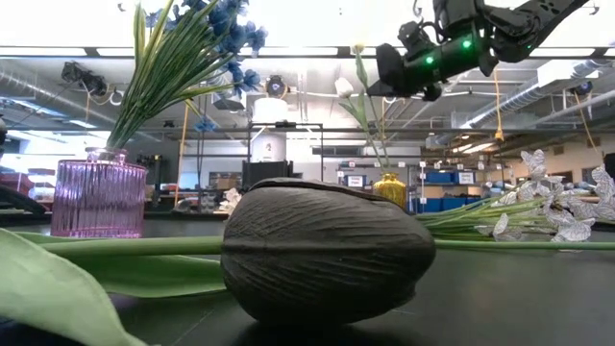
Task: Sort flowers into vase by color
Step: Put the white tulip into the yellow vase
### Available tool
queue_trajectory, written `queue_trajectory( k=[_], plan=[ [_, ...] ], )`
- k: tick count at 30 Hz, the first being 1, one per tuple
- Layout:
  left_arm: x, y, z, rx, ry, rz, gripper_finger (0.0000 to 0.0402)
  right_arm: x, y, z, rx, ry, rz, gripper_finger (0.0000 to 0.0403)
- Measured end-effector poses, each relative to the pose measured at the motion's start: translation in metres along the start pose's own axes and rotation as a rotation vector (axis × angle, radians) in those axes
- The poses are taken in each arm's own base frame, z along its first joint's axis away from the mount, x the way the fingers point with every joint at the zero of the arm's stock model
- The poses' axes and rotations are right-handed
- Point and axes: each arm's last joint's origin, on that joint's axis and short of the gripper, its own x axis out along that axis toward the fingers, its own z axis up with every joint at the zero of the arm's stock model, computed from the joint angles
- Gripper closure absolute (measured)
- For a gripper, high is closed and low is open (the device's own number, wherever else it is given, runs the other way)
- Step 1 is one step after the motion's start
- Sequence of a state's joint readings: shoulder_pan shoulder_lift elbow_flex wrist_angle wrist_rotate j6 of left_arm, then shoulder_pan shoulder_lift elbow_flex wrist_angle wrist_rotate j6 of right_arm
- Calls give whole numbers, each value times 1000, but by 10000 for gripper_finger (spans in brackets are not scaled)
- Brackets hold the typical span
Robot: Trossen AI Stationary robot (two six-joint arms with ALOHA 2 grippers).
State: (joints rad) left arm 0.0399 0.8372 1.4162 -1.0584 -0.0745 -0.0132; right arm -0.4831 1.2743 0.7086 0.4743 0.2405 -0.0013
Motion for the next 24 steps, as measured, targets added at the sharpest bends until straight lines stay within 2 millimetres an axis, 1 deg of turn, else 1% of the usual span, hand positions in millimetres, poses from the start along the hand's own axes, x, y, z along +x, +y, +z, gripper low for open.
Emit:
queue_trajectory(
  k=[24],
  plan=[
    [0, 0, 0, 0, 0, 0, 184, -1, 0, -15, 25, 153, -3, 392]
  ],
)
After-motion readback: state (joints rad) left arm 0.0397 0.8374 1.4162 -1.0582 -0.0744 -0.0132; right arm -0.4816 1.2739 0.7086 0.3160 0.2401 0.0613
